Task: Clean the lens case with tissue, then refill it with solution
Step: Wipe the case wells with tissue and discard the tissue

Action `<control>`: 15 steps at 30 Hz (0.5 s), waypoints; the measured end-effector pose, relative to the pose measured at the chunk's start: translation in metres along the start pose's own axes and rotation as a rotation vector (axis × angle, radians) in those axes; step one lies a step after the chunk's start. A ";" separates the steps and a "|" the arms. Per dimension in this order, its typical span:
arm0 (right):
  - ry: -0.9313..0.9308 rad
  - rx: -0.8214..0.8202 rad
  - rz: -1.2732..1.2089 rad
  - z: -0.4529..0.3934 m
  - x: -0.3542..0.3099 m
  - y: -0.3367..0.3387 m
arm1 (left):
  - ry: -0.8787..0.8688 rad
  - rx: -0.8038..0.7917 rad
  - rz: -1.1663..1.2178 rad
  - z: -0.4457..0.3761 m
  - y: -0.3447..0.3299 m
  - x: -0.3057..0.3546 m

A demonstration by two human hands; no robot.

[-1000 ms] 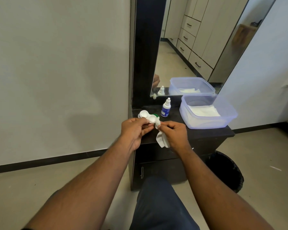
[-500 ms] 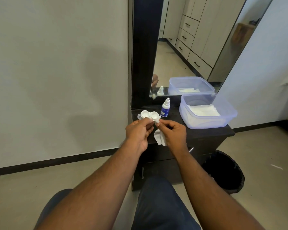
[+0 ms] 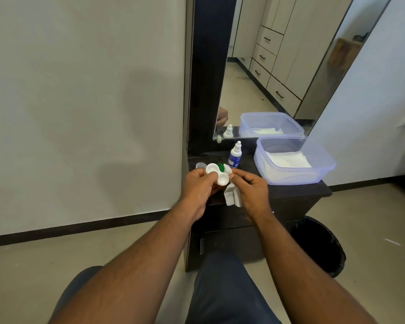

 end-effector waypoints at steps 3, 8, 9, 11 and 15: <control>0.009 -0.035 0.026 0.000 -0.002 0.000 | 0.027 -0.025 0.033 -0.001 0.001 0.000; 0.023 -0.073 0.059 -0.001 -0.002 0.001 | 0.008 -0.055 0.063 0.000 0.001 0.002; 0.014 -0.046 0.032 -0.001 0.000 0.002 | -0.009 -0.062 0.029 0.001 0.000 0.003; -0.007 0.015 -0.021 -0.002 0.003 0.004 | -0.035 -0.090 -0.030 0.002 -0.002 0.003; -0.097 0.032 -0.139 -0.008 0.014 0.007 | -0.041 -0.191 -0.150 -0.001 -0.007 0.003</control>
Point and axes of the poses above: each hand's wrist, its own z-axis away from the middle knuckle, its own y-axis out of the back of the hand, x = y × z, the point moved 8 cm from there along -z, towards the middle knuckle, and after that the axes turned 5 degrees about z, right-handed, at the moved point
